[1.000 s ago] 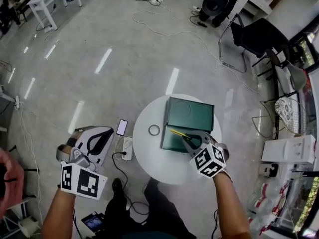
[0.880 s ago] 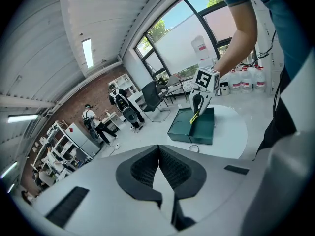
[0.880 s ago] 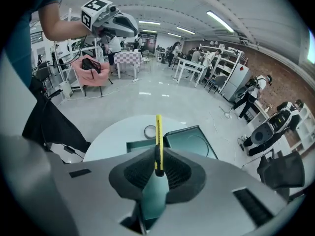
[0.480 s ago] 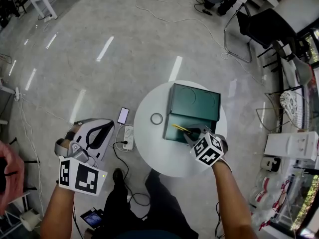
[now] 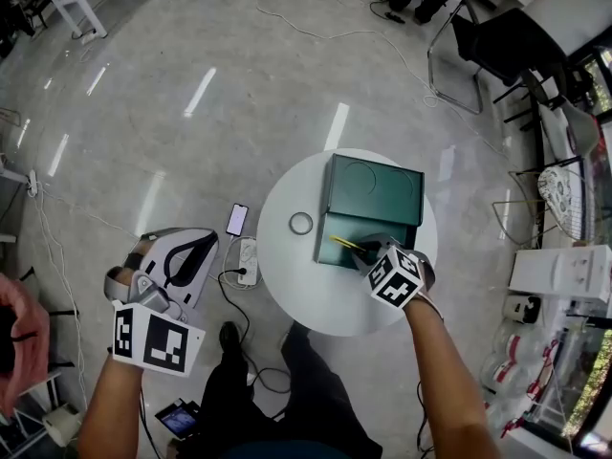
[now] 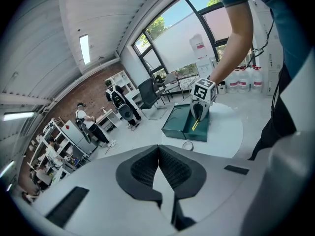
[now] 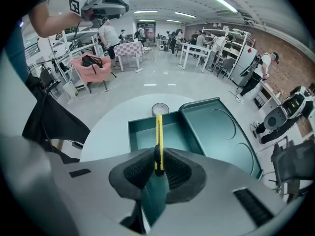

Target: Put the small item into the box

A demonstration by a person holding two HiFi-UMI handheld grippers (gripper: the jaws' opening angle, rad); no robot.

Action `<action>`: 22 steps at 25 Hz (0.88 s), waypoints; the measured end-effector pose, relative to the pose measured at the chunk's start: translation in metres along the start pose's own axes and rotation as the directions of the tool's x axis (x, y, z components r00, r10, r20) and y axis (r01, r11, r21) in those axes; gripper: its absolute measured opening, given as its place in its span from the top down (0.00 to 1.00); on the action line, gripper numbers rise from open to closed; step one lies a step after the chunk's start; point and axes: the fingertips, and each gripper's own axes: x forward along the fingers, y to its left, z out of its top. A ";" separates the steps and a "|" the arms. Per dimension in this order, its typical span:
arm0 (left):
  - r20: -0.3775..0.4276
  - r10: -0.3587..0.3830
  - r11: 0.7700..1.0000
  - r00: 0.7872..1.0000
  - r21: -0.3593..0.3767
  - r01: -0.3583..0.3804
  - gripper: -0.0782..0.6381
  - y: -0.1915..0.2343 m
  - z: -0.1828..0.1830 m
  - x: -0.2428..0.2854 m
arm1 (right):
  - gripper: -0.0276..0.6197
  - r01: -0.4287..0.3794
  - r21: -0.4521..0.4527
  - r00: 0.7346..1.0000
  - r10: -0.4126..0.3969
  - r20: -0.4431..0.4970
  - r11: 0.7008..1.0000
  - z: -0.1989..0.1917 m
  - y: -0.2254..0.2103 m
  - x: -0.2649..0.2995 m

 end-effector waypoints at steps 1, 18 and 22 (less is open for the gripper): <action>0.001 0.001 1.000 1.000 0.001 -0.001 0.86 0.001 -0.001 -0.002 | 0.85 -0.003 0.004 1.000 0.003 -0.002 1.000 0.001 0.001 0.001; 0.037 0.044 0.999 0.998 0.015 -0.044 0.86 0.032 0.019 -0.086 | 0.85 0.122 0.018 0.990 -0.123 0.065 0.992 0.062 0.020 -0.094; 0.058 0.060 0.998 0.997 0.024 -0.062 0.86 0.040 0.036 -0.119 | 0.85 0.208 0.045 0.966 -0.212 0.147 0.977 0.099 0.027 -0.160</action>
